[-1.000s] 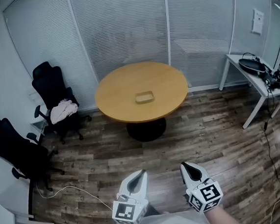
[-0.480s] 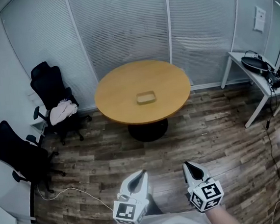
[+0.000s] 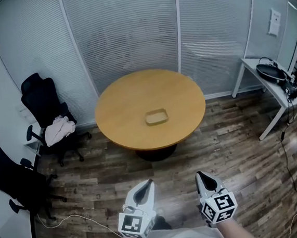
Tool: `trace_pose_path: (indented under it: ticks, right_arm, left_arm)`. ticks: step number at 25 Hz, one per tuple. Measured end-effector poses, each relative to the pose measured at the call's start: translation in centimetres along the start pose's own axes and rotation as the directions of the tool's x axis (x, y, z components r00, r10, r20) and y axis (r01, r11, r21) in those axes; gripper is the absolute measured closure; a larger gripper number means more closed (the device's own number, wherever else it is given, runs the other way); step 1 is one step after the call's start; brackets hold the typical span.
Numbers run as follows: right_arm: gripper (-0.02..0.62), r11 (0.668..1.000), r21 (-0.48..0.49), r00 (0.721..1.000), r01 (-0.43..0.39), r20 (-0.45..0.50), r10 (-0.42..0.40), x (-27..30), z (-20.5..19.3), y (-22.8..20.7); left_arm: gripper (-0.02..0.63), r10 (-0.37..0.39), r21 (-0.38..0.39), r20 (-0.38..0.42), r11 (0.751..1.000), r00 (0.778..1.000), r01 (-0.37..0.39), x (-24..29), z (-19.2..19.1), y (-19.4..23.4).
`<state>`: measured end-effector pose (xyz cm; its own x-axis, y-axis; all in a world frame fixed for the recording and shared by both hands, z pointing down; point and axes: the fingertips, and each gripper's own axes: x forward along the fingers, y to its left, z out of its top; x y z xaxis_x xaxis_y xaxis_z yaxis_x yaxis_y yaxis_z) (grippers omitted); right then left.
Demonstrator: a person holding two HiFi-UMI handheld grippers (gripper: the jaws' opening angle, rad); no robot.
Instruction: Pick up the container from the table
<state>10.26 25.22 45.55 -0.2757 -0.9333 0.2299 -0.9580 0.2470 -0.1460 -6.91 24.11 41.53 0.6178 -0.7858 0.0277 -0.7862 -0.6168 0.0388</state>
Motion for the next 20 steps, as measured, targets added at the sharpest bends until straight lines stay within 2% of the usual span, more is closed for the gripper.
trace_pose_path:
  ticks: [9, 15, 20]
  right_arm:
    - [0.592, 1.000, -0.004, 1.000, 0.016, 0.003, -0.016, 13.0, 3.3, 1.6]
    - [0.592, 1.000, -0.012, 0.999, 0.027, -0.025, -0.027, 18.1, 3.1, 1.5]
    - [0.592, 1.000, -0.020, 0.999, 0.012, -0.047, -0.013, 22.2, 2.9, -0.8]
  left_arm:
    - [0.600, 0.013, -0.014, -0.002, 1.000, 1.000, -0.013, 7.2, 2.0, 12.7]
    - [0.600, 0.012, -0.046, -0.022, 0.999, 1.000, -0.013, 10.0, 0.4, 17.0]
    - [0.600, 0.038, -0.056, -0.043, 0.998, 0.998, -0.041, 13.4, -0.7, 18.8]
